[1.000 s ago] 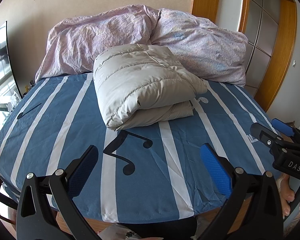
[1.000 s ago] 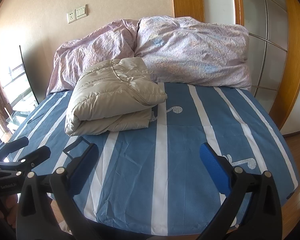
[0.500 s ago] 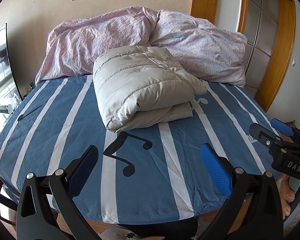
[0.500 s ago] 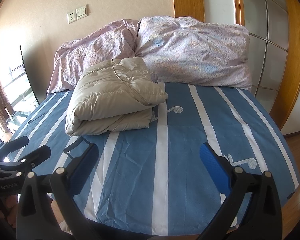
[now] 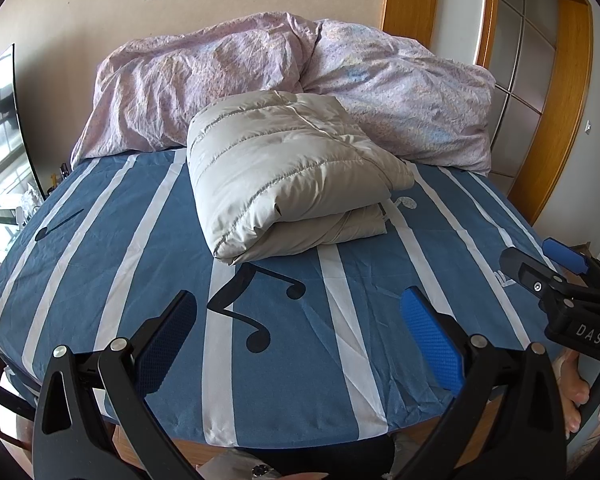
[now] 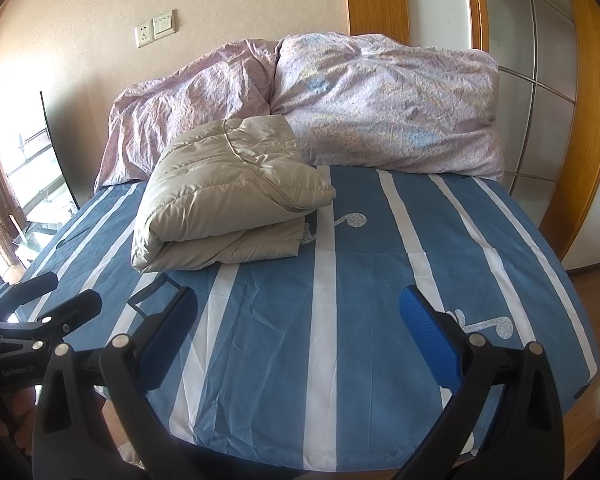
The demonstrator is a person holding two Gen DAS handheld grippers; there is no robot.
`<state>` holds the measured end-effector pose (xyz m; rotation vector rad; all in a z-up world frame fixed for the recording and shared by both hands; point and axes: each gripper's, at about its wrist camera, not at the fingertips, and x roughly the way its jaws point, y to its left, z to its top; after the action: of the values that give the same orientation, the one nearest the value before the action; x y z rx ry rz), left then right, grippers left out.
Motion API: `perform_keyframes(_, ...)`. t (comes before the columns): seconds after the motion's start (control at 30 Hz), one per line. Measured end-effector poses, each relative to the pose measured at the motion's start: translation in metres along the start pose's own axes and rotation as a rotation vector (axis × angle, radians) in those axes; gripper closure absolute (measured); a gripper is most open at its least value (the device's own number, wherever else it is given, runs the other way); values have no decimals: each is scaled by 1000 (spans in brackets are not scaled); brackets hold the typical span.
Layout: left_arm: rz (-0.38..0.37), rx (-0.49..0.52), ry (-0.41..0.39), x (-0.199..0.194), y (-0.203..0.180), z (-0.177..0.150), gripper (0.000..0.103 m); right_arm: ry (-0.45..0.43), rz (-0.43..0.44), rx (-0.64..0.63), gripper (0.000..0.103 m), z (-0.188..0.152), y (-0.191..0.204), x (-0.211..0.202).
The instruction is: Fold large clothes
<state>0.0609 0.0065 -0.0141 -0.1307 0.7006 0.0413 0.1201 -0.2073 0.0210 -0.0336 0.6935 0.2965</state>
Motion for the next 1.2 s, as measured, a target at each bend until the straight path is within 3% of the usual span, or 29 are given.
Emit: perform_keyframes(1.2,14,3,-10,2,0,2,1,2,4,-2,2,1,3,1)
